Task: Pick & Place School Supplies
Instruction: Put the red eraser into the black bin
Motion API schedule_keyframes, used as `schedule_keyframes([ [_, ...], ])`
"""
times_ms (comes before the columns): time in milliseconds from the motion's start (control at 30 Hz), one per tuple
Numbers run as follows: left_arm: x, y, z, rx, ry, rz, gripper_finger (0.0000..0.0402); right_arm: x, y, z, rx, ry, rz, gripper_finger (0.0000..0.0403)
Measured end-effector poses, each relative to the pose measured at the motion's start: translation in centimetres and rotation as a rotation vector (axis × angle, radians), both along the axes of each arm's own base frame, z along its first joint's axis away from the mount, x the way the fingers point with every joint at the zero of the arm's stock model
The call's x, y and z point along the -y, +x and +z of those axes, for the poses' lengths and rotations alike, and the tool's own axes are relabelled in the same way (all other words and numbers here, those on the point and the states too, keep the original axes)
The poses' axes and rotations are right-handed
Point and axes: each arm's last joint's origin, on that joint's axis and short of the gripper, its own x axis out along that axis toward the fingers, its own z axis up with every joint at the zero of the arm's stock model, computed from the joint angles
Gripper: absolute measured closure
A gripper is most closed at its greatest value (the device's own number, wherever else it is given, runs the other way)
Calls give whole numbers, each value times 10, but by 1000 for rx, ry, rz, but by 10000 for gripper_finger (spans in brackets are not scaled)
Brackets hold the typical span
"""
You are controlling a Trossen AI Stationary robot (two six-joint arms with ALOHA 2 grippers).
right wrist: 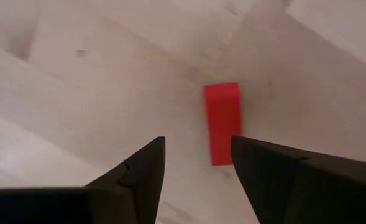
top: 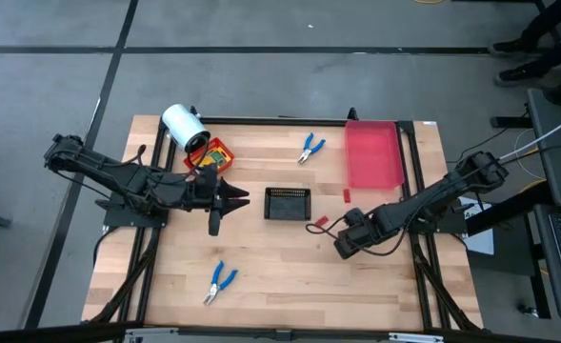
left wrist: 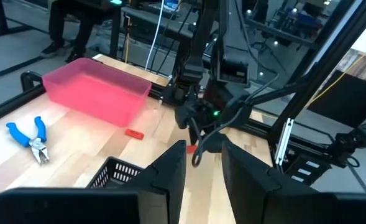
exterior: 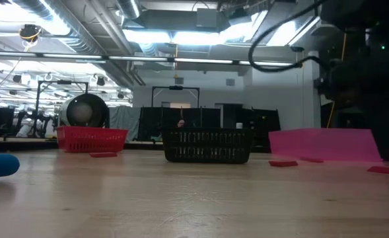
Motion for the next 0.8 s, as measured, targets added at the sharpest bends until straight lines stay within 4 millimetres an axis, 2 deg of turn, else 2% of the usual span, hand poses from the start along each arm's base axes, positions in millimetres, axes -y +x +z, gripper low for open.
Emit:
schedule_keyframes([
  [233, 0, 0, 0, 2, -16, 2, 302, 0, 0, -7, 38, 14, -13, 221],
  [800, 0, 0, 0, 3, -26, 5, 302, -1, -1, -7, 61, -24, -37, 221],
])
